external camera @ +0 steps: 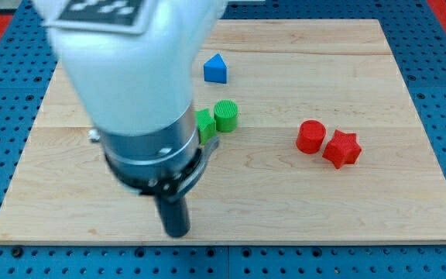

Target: Push the yellow hexagon towards the yellow heart

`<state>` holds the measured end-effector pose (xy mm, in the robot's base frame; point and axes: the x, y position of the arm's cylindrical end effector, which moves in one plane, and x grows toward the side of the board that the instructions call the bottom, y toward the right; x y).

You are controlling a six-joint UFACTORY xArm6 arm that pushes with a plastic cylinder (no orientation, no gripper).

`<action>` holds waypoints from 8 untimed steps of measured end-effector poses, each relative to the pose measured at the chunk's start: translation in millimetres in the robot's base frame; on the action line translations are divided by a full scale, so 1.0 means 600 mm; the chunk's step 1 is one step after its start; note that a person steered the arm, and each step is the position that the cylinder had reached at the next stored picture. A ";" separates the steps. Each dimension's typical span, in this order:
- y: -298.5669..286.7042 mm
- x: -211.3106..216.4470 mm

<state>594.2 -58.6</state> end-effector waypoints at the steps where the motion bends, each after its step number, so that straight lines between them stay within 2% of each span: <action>1: -0.031 -0.125; 2: -0.180 -0.136; 3: -0.132 -0.003; 4: -0.188 0.040; 5: -0.246 -0.009; 6: -0.263 -0.074; 8: -0.273 -0.096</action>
<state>536.7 -222.4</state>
